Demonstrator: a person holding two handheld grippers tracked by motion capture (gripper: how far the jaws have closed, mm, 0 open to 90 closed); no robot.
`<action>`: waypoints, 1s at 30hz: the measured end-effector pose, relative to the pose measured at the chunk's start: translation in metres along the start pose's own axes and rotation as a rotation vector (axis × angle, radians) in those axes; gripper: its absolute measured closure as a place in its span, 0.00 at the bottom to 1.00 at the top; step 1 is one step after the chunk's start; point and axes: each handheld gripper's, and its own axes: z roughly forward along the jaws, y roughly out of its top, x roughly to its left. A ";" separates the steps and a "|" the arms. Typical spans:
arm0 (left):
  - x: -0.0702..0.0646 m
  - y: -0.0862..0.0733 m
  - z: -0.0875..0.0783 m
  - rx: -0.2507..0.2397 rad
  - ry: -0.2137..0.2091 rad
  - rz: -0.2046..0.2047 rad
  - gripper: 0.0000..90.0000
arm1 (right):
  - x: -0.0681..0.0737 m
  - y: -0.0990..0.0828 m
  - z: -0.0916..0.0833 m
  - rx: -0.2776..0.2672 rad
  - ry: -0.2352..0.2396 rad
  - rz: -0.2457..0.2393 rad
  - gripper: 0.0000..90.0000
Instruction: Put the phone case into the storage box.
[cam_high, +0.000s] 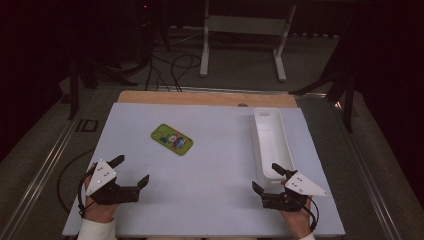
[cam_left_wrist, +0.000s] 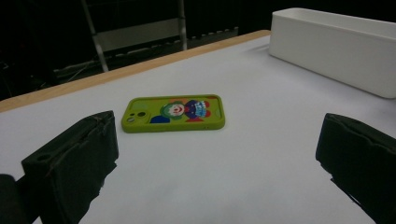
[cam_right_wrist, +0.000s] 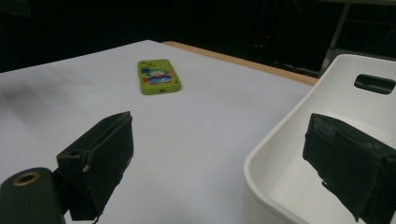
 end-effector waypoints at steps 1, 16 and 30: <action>0.000 0.001 0.002 0.004 -0.003 0.002 0.00 | 0.000 0.000 0.000 0.000 0.000 0.001 0.10; 0.000 0.015 0.026 0.041 0.000 -0.001 0.00 | 0.000 -0.001 0.001 0.007 -0.013 0.006 0.10; 0.002 0.027 0.043 0.048 -0.008 0.010 0.00 | -0.001 -0.002 0.002 0.001 -0.008 0.019 0.10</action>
